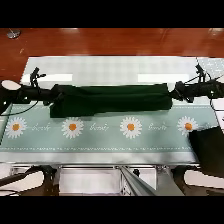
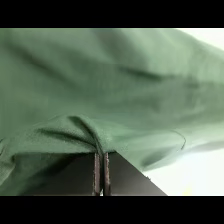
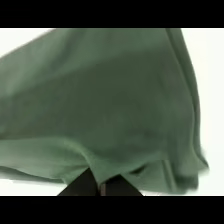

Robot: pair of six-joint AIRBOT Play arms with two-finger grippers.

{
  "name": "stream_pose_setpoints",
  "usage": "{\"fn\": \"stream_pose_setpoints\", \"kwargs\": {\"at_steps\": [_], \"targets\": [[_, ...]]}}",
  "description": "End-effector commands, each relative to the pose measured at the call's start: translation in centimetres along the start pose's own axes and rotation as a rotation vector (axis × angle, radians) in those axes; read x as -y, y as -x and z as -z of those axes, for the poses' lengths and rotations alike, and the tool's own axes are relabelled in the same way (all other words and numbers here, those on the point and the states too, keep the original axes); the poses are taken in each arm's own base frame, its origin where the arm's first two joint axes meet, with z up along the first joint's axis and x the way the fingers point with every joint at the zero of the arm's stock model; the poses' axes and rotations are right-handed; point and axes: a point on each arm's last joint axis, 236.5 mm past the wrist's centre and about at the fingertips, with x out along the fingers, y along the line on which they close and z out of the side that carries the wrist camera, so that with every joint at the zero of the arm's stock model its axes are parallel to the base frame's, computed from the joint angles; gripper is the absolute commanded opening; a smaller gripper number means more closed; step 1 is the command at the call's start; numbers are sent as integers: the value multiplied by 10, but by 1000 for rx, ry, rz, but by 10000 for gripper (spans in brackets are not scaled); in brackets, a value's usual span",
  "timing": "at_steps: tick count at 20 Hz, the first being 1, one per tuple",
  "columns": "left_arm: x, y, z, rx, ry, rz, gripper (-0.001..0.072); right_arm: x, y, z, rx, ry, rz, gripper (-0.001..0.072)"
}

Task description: Fold the shirts.

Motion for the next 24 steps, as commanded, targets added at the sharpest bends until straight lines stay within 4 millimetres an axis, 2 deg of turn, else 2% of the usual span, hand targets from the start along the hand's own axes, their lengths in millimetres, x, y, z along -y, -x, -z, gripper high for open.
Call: {"fn": "stream_pose_setpoints", "kwargs": {"at_steps": [1, 6, 10, 11, 12, 13, 14, 15, 16, 17, 18, 19, 20, 21, 24], "targets": [[-4, -14, -29, 13, 36, -3, 22, -2, -15, -21, 27, -4, 1, 26], [-7, -40, -42, 6, 16, -13, 22, -1, -31, -35, 25, -64, -30, 27], [-7, -44, -43, 9, -36, -18, 25, 8, -41, -39, 31, -104, -27, 27], [-5, -43, -42, 3, -39, -14, 88, 9, -41, -39, 32, -110, -24, 28], [-3, -41, -40, -11, -42, -6, 423, 9, -41, -41, 39, -109, -23, 205], [0, -36, -39, -34, -41, 4, 696, 8, -39, -41, 31, -102, -26, 595], [-2, -25, -39, -67, -41, -1, 701, 6, -32, -43, 25, -74, -33, 619], [-12, -10, -38, -104, -25, -38, 701, 6, -19, -48, 22, -68, -40, 619], [-32, 9, -37, -140, -12, -105, 701, 10, -6, -52, 22, -67, -41, 619], [-53, 29, -35, -158, 7, -175, 700, 23, 7, -54, 26, -73, -20, 619], [-75, 49, -32, -164, 8, -237, 699, 46, 15, -44, -12, -91, 37, 618], [-86, 63, -30, -159, -14, -267, 699, 76, 17, -24, -81, -192, 119, 617], [-90, 73, -29, -128, -20, -268, 699, 90, 15, -7, -141, -231, 135, 616], [-87, 78, -29, -74, -18, -255, 699, 91, 10, -1, -164, -237, 115, 616], [-53, 85, -28, 146, -42, -193, 699, 73, -5, -12, -129, -187, 56, 616]]}}
